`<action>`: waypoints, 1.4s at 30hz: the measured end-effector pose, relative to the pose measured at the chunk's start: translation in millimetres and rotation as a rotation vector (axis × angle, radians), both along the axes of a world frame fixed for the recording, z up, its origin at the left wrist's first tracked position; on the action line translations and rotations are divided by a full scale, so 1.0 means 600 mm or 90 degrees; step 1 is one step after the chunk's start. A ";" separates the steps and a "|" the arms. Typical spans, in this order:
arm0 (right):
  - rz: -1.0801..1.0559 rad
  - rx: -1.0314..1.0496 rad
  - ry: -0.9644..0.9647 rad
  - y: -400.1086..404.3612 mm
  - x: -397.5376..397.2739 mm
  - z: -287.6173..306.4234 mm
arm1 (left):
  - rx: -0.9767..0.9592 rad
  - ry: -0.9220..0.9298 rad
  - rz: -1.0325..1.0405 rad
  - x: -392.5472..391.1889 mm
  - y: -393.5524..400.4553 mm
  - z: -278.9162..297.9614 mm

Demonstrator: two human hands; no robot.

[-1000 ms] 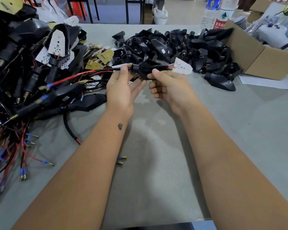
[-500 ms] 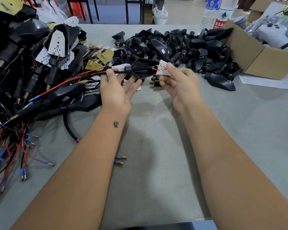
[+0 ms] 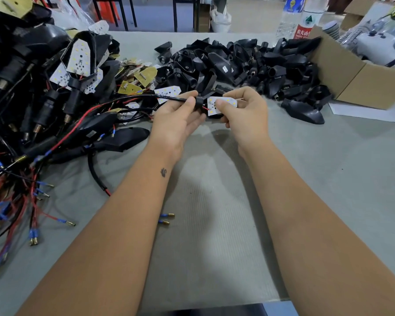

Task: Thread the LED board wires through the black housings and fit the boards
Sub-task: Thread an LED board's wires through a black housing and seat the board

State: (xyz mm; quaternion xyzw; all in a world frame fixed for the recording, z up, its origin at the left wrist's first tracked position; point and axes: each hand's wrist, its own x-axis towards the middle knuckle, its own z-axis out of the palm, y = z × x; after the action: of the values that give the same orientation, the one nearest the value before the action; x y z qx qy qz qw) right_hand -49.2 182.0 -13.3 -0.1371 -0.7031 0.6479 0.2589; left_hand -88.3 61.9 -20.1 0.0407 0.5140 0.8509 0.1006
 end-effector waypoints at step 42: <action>0.164 0.122 -0.076 0.005 -0.005 -0.001 | -0.504 0.291 0.002 0.021 -0.007 0.005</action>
State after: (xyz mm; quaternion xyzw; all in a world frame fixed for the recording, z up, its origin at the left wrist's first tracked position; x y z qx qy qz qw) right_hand -52.0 184.7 -14.1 -0.0587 -0.7874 0.5967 0.1435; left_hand -75.7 57.8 -17.3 0.1851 0.8087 0.5582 -0.0090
